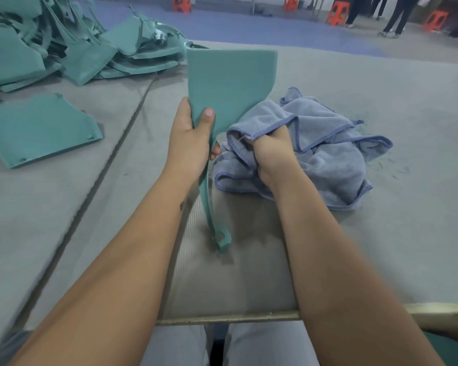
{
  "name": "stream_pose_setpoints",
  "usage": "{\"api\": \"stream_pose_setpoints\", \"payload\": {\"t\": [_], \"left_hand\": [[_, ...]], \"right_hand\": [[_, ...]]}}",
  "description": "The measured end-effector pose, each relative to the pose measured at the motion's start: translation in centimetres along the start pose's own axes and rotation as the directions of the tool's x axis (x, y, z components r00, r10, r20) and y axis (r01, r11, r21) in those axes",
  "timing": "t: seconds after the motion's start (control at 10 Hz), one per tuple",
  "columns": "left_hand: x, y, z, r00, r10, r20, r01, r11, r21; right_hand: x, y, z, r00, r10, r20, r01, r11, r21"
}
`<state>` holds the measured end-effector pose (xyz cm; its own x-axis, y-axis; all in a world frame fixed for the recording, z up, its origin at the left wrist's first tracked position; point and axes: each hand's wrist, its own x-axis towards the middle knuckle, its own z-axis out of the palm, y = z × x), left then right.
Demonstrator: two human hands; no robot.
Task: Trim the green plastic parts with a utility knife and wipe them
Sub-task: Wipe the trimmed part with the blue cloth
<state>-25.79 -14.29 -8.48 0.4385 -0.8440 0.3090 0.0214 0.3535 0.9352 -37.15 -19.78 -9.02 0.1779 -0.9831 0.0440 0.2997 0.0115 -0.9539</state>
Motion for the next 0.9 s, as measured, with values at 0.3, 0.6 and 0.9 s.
{"api": "stream_pose_setpoints", "payload": {"t": [0.3,0.6,0.9], "left_hand": [[0.0,0.2,-0.1,0.999,0.034,0.012,-0.034,0.999,0.034],[-0.1,0.4,0.0,0.999,0.050,-0.009,-0.049,0.992,0.113],[0.1,0.9,0.0,0.998,-0.049,0.029,0.048,0.997,0.060]], "right_hand": [[1.1,-0.3,-0.3,0.982,0.175,-0.073,-0.161,0.973,0.163],[-0.3,-0.1,-0.1,0.981,0.083,0.174,-0.094,0.994,0.056],[0.6,-0.6,-0.4,0.953,0.209,-0.221,-0.173,0.970,0.170]]}}
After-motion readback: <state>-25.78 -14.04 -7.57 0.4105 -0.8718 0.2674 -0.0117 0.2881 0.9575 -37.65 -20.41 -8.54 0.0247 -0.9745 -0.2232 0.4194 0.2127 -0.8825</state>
